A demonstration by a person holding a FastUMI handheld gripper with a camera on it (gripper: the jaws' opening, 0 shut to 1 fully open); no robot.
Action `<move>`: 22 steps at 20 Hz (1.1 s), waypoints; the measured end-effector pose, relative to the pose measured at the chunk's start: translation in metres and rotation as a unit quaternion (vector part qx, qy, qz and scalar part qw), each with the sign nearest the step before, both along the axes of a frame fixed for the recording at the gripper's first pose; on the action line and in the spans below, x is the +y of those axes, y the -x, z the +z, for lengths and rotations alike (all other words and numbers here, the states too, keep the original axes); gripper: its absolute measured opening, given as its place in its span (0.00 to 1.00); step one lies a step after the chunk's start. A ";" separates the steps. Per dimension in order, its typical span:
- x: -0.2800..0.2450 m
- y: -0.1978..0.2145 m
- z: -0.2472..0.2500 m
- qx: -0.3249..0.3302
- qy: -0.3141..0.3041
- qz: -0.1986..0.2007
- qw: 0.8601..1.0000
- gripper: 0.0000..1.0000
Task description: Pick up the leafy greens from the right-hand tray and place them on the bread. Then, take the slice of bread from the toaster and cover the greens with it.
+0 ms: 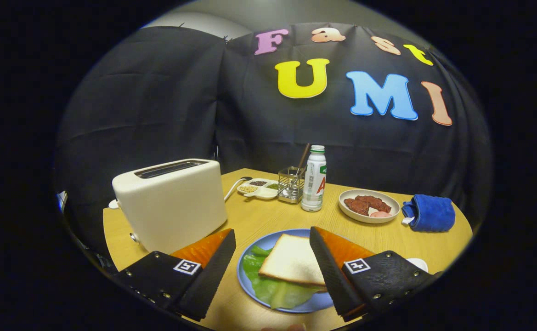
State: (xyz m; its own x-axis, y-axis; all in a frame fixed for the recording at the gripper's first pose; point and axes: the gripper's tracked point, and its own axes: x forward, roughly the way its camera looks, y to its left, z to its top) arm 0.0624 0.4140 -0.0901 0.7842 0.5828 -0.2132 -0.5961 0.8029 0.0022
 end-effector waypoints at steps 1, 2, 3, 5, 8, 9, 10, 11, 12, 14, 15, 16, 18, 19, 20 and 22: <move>-0.004 -0.002 0.006 -0.004 -0.005 -0.003 1.000 0.98; -0.008 -0.003 0.012 -0.008 -0.011 -0.005 1.000 0.98; -0.012 -0.004 0.018 -0.012 -0.017 -0.008 1.000 0.98; -0.022 -0.006 0.028 -0.020 -0.025 -0.012 0.999 0.98; -0.043 -0.009 0.042 -0.036 -0.032 -0.025 0.999 0.98; -0.050 -0.009 0.046 -0.040 -0.034 -0.029 0.998 0.98; -0.057 -0.010 0.049 -0.042 -0.037 -0.034 0.998 0.98; -0.063 -0.011 0.052 -0.045 -0.041 -0.037 0.997 0.98; -0.072 -0.012 0.057 -0.049 -0.045 -0.043 0.997 0.98; -0.093 -0.014 0.064 -0.055 -0.052 -0.058 0.995 0.98; -0.104 -0.016 0.069 -0.060 -0.055 -0.066 0.994 0.98; -0.115 -0.017 0.073 -0.064 -0.058 -0.074 0.994 0.98; -0.139 -0.021 0.080 -0.071 -0.062 -0.093 0.991 0.98; -0.154 -0.022 0.084 -0.074 -0.064 -0.104 0.990 0.98; -0.169 -0.023 0.087 -0.078 -0.066 -0.114 0.988 0.98; -0.196 -0.026 0.093 -0.085 -0.069 -0.134 0.985 0.98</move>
State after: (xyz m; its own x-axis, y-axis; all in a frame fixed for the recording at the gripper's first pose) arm 0.0881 0.2180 0.0029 0.9311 0.3647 0.0005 -0.3644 0.9303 0.0409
